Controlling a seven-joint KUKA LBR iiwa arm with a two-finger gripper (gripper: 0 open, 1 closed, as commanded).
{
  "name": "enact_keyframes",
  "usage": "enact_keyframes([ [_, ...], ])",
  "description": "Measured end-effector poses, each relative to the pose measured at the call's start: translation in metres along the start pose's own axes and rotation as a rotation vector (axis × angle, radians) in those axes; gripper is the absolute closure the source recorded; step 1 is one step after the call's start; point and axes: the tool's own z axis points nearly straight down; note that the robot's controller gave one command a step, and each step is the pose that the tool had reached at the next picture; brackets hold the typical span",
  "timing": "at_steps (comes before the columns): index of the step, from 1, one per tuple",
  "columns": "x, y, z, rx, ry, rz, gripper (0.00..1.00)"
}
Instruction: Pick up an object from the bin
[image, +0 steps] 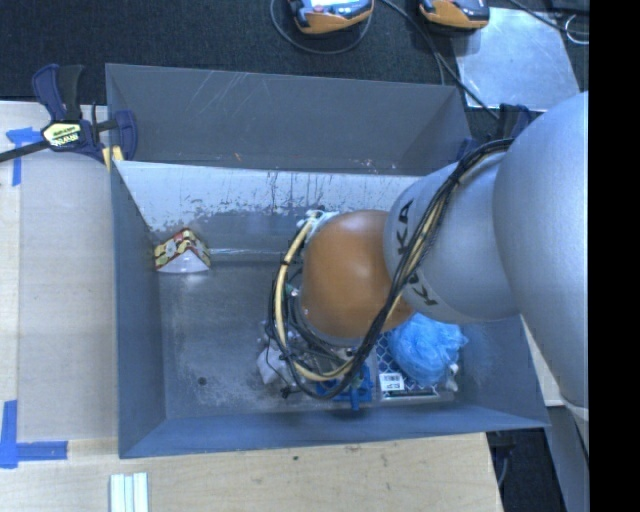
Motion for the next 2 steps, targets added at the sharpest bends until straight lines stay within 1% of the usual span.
enact_keyframes([
  [1,0.0,0.0,0.0,0.0,0.0,0.0,1.0],
  [2,0.006,-0.005,-0.079,0.001,-0.01,0.013,1.0],
])
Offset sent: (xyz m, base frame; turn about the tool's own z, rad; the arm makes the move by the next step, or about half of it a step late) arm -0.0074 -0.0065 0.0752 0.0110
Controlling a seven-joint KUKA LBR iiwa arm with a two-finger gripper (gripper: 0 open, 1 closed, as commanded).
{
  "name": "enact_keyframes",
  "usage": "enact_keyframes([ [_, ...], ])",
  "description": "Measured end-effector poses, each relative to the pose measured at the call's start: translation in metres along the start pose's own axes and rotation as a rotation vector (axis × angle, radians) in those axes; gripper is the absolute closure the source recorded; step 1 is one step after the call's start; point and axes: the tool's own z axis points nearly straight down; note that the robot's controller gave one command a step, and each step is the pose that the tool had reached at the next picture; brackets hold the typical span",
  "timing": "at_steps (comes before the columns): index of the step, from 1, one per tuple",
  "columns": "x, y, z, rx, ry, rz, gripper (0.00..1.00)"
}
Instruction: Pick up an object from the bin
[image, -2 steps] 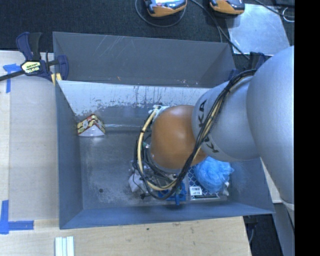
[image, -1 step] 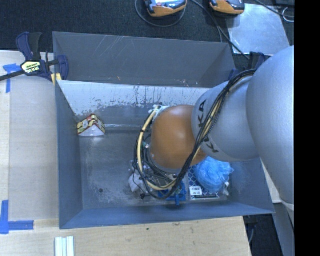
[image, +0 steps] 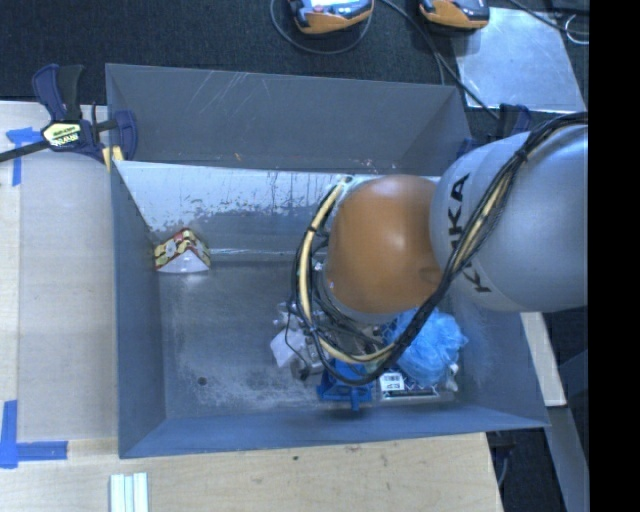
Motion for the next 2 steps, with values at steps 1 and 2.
enact_keyframes([
  [1,-0.011,-0.02,-0.018,0.001,0.005,-0.02,1.0],
  [2,-0.013,0.001,-0.098,0.0,-0.012,0.022,1.0],
])
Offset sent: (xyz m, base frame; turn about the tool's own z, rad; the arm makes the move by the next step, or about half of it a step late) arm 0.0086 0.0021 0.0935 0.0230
